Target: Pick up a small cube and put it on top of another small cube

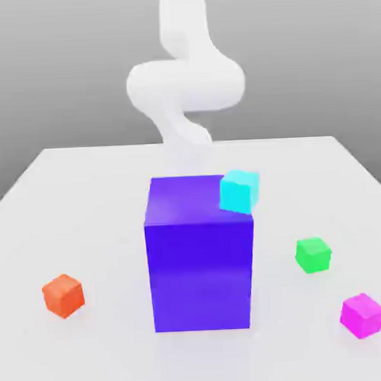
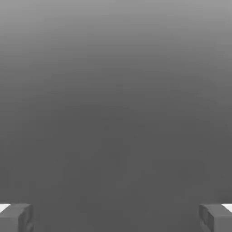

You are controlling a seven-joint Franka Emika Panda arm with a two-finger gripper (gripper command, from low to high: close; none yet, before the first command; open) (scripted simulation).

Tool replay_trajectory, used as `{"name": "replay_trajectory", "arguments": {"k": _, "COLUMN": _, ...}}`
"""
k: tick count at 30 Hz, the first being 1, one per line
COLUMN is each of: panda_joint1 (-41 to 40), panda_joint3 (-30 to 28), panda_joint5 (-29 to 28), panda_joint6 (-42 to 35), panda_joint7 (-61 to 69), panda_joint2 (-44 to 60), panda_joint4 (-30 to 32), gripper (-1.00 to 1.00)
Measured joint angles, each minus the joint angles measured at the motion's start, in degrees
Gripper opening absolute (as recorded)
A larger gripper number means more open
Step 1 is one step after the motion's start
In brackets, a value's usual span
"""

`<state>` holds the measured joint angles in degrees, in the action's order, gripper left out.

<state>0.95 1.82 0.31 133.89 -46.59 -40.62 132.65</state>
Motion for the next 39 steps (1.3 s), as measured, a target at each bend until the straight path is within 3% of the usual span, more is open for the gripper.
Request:
{"name": "replay_trajectory", "arguments": {"k": 10, "panda_joint1": 3.88, "panda_joint3": 8.40, "panda_joint5": -0.60, "panda_joint6": 8.56, "panda_joint7": -4.44, "panda_joint2": 20.91, "panda_joint4": 3.51, "gripper": 0.00}}
{"name": "replay_trajectory", "arguments": {"k": 19, "panda_joint1": 9.40, "panda_joint3": 14.95, "panda_joint5": -5.64, "panda_joint6": 16.03, "panda_joint7": -11.57, "panda_joint2": 39.83, "panda_joint4": 6.59, "gripper": 0.00}}
{"name": "replay_trajectory", "arguments": {"k": 26, "panda_joint1": 15.87, "panda_joint3": 15.24, "panda_joint5": -11.15, "panda_joint6": 21.80, "panda_joint7": -18.20, "panda_joint2": 54.79, "panda_joint4": 8.70, "gripper": 0.00}}
{"name": "replay_trajectory", "arguments": {"k": 31, "panda_joint1": 20.92, "panda_joint3": 9.86, "panda_joint5": -16.84, "panda_joint6": 29.13, "panda_joint7": -22.77, "panda_joint2": 65.17, "panda_joint4": 6.89, "gripper": 0.00}}
{"name": "replay_trajectory", "arguments": {"k": 32, "panda_joint1": 21.52, "panda_joint3": 9.16, "panda_joint5": -17.38, "panda_joint6": 29.96, "panda_joint7": -23.19, "panda_joint2": 66.23, "panda_joint4": 6.65, "gripper": -1.00}}
{"name": "replay_trajectory", "arguments": {"k": 39, "panda_joint1": 21.40, "panda_joint3": 9.31, "panda_joint5": -17.34, "panda_joint6": 29.83, "panda_joint7": -23.17, "panda_joint2": 66.02, "panda_joint4": 6.71, "gripper": -1.00}}
